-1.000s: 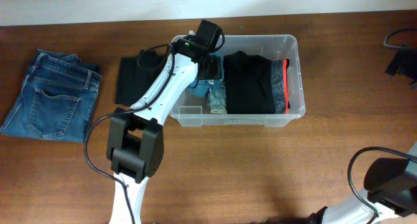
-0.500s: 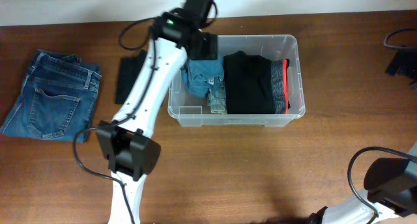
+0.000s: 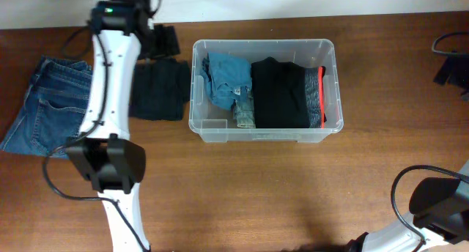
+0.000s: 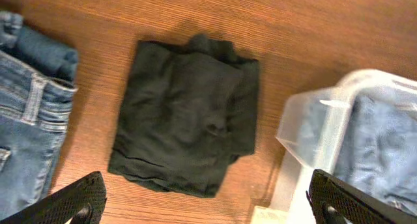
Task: Pack container
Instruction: 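Move the left gripper to the black folded garment and grasp it, then place the black garment into the bin's front-left area with left gripper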
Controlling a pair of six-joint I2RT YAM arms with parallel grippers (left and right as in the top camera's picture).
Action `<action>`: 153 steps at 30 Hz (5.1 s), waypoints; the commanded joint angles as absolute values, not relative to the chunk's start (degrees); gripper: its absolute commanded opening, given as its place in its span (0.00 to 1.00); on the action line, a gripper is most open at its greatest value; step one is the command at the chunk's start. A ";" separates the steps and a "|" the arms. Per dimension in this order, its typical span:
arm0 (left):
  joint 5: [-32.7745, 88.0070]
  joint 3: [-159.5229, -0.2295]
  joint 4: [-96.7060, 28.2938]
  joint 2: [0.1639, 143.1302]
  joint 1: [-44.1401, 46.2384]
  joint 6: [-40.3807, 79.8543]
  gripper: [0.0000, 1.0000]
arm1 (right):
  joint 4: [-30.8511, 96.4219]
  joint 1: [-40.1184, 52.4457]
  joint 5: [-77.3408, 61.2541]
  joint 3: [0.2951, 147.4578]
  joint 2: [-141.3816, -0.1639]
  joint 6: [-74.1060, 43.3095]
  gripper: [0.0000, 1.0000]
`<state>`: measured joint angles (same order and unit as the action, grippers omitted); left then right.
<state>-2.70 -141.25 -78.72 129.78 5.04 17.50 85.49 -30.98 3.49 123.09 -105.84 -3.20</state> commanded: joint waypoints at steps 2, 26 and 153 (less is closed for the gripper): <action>-0.16 -142.26 -79.05 130.52 3.49 16.38 0.99 | 85.49 -31.16 3.22 122.78 -105.93 -3.40 0.99; -1.26 -141.36 -73.38 147.74 2.72 7.77 0.99 | 85.49 -31.16 3.22 122.78 -105.93 -3.40 0.98; -5.89 -138.10 -85.06 130.87 28.05 20.10 0.82 | 85.49 -31.16 3.22 122.78 -105.93 -3.40 0.98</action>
